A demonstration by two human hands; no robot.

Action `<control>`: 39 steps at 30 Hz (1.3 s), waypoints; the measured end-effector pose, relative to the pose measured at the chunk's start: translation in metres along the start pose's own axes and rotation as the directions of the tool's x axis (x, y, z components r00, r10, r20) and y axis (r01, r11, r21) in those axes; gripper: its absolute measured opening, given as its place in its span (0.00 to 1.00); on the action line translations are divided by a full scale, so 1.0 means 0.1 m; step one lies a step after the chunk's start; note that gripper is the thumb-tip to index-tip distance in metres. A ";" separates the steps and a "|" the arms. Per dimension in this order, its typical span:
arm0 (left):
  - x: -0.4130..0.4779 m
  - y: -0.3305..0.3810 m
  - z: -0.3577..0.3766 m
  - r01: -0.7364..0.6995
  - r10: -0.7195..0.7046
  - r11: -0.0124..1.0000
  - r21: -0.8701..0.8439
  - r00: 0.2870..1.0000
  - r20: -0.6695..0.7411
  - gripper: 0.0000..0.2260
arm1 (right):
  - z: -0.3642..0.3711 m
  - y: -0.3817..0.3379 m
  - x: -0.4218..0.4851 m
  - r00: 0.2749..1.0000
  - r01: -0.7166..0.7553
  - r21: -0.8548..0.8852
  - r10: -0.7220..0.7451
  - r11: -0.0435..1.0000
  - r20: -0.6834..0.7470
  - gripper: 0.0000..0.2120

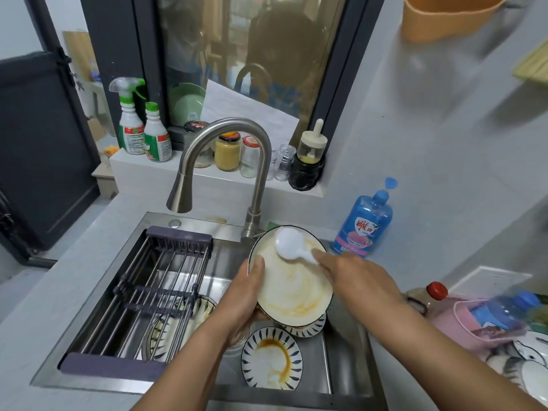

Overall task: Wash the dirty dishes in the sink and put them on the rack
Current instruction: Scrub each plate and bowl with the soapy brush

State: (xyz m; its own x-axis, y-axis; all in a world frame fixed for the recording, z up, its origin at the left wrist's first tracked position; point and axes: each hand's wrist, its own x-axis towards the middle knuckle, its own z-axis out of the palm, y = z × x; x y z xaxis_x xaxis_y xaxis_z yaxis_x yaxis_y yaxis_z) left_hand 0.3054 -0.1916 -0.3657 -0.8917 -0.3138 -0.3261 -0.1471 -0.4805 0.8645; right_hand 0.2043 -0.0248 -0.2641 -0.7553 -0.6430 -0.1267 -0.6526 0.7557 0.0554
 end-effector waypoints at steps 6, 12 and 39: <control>0.01 -0.04 -0.09 0.048 -0.048 0.999 -0.005 0.998 -0.028 0.26 | -0.02 -0.13 -0.11 0.963 0.192 0.025 -0.193 0.981 0.190 0.21; 0.00 -0.02 -0.09 0.043 -0.041 0.995 -0.087 0.999 0.021 0.21 | -0.11 -0.11 0.01 0.997 0.070 -0.187 -0.063 0.980 0.042 0.31; -0.08 -0.05 -0.06 -0.035 0.031 0.995 -0.094 0.998 -0.048 0.23 | -0.12 -0.12 -0.04 0.994 -0.054 -0.110 0.064 0.992 0.085 0.24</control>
State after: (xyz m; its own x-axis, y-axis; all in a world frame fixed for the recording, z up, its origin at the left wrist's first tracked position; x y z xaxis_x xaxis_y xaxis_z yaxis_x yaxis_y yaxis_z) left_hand 0.3159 -0.1911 -0.3699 -0.8744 -0.3672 -0.3173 -0.0746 -0.5444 0.8355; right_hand 0.2146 -0.0322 -0.2521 -0.7875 -0.5807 -0.2064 -0.6134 0.7710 0.1712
